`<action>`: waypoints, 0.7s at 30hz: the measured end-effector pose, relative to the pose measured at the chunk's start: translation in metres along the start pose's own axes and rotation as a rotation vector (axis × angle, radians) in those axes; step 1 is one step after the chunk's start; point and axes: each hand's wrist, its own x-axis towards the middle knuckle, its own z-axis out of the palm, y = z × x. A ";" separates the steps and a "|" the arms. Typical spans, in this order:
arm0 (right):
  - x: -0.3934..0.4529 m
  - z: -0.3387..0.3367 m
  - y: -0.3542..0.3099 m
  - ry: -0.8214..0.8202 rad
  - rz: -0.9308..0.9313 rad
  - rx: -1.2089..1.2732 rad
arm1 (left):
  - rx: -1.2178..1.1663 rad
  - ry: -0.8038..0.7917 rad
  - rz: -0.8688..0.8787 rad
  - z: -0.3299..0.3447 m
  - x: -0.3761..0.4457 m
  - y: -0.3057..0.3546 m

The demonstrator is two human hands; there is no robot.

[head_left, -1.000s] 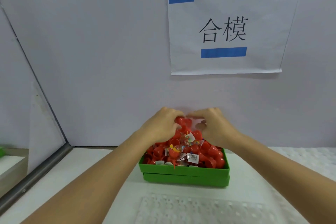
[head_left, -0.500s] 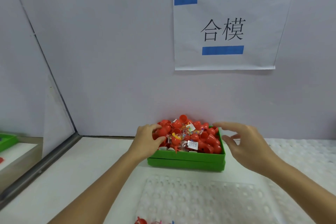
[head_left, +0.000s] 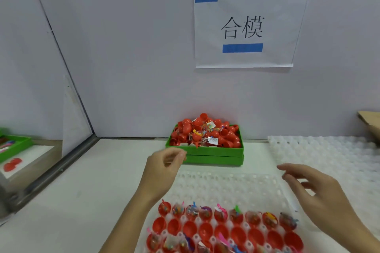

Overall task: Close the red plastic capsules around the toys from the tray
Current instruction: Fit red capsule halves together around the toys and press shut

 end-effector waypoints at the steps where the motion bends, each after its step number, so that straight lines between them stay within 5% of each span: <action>1: -0.012 -0.004 0.004 -0.012 0.018 0.016 | -0.022 -0.012 -0.020 -0.003 -0.016 -0.003; 8: -0.066 -0.002 0.022 -0.115 0.181 0.191 | -0.203 -0.027 -0.209 -0.013 -0.075 -0.032; 21: -0.074 0.004 0.021 -0.155 0.307 0.244 | -0.169 -0.043 -0.178 -0.007 -0.075 -0.043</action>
